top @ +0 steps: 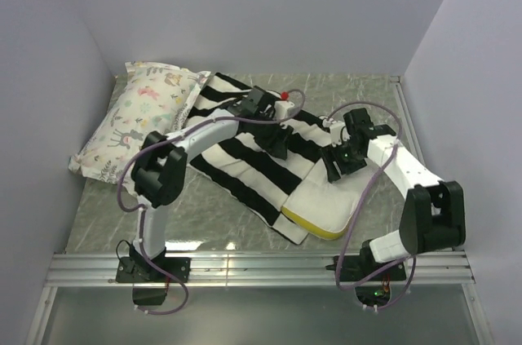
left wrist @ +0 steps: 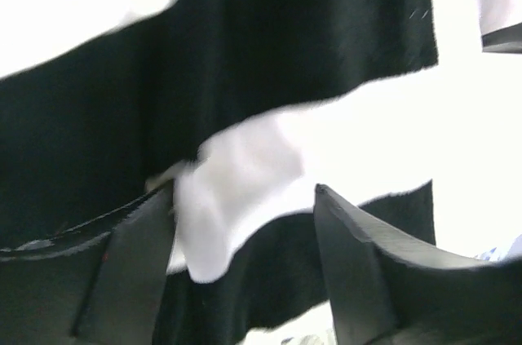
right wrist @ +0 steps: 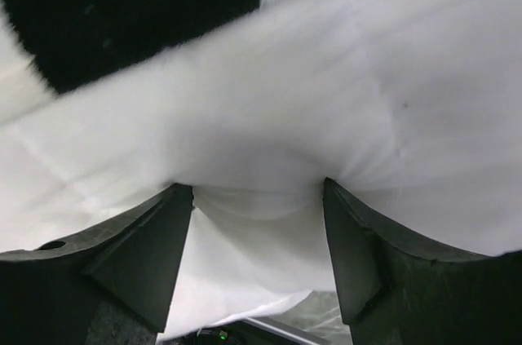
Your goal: Put the pillow into the pillowcase
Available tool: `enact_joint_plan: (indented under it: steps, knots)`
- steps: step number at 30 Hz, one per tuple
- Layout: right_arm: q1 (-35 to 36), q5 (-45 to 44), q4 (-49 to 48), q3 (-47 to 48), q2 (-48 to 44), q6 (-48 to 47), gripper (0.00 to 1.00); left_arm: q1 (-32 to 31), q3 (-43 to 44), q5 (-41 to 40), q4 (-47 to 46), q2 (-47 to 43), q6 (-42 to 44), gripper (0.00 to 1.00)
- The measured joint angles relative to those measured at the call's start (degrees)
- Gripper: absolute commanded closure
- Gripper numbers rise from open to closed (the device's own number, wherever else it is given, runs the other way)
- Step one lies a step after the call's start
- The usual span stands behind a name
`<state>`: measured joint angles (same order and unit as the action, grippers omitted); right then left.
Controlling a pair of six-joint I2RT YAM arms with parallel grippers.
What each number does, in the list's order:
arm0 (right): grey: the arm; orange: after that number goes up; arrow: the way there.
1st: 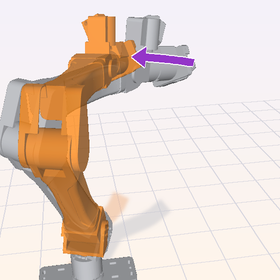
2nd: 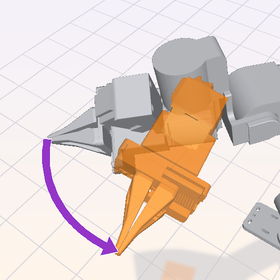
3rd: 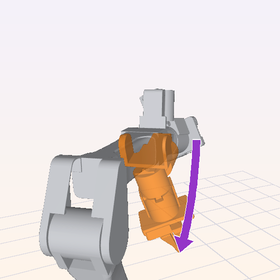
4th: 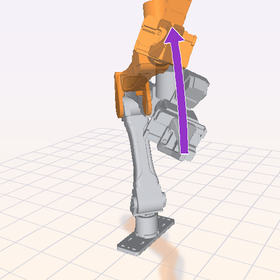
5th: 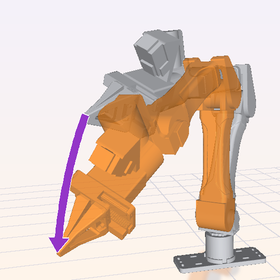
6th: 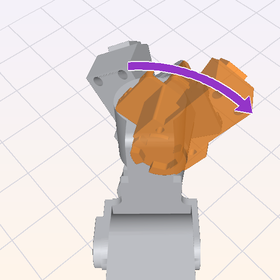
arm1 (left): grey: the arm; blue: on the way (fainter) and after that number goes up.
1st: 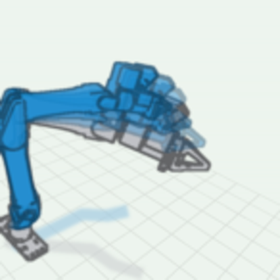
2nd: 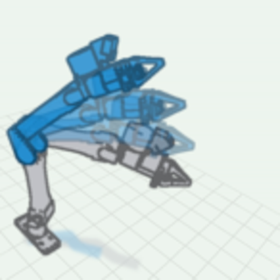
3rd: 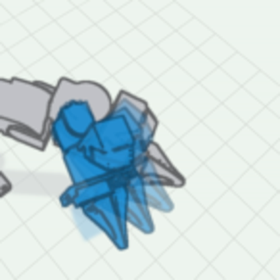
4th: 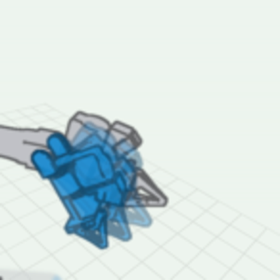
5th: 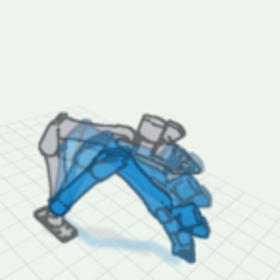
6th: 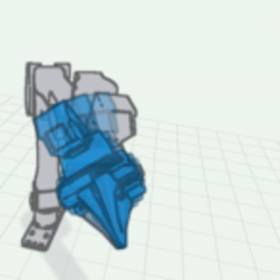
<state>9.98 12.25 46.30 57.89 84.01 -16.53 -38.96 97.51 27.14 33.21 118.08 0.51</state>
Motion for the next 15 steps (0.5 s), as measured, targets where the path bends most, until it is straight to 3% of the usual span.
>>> enact_joint_plan:
  steps: [5,10,15]
  knots:
    - [0.1,3.0,3.6,0.1,-9.4,-4.4,0.21,3.9,-11.3,-3.2,-1.8,-13.1,0.5,0.22]
    - [3.6,3.6,5.9,-1.0,-16.1,-7.4,0.21,6.2,-21.3,-7.2,-3.4,-29.0,-0.7,0.24]
    - [8.0,2.4,5.7,-1.3,-11.7,-7.1,0.23,21.2,-23.8,-12.3,-4.5,-30.0,-0.3,0.32]
